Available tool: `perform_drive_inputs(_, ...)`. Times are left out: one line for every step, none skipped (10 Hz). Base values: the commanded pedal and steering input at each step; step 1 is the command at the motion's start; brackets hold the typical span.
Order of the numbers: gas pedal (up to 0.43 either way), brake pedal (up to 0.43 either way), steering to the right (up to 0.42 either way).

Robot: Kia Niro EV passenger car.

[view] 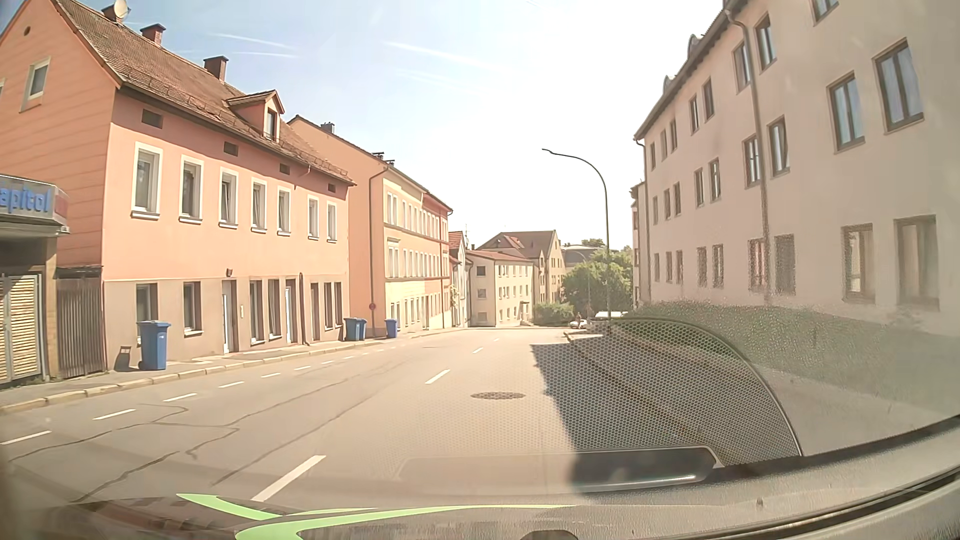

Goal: Follow the waypoints while adhering to traffic rules and regulations

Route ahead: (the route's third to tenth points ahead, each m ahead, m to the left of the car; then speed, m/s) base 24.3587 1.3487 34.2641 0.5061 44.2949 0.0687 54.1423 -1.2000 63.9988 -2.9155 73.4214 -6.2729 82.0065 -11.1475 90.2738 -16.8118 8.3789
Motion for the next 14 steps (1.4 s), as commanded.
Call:
perform_drive_inputs(0.000, 0.000, 0.009)
perform_drive_inputs(0.000, 0.000, 0.009)
perform_drive_inputs(0.000, 0.000, 0.009)
perform_drive_inputs(0.000, 0.000, 0.009)
perform_drive_inputs(0.000, 0.000, 0.008)
perform_drive_inputs(0.000, 0.000, 0.008)
perform_drive_inputs(0.000, 0.000, 0.008)
perform_drive_inputs(0.000, 0.000, 0.008)
perform_drive_inputs(0.000, 0.000, 0.008)
perform_drive_inputs(0.000, 0.000, 0.008)
perform_drive_inputs(0.000, 0.000, 0.008)
perform_drive_inputs(0.000, 0.000, 0.008)
perform_drive_inputs(0.000, 0.000, 0.008)
perform_drive_inputs(0.000, 0.000, 0.008)
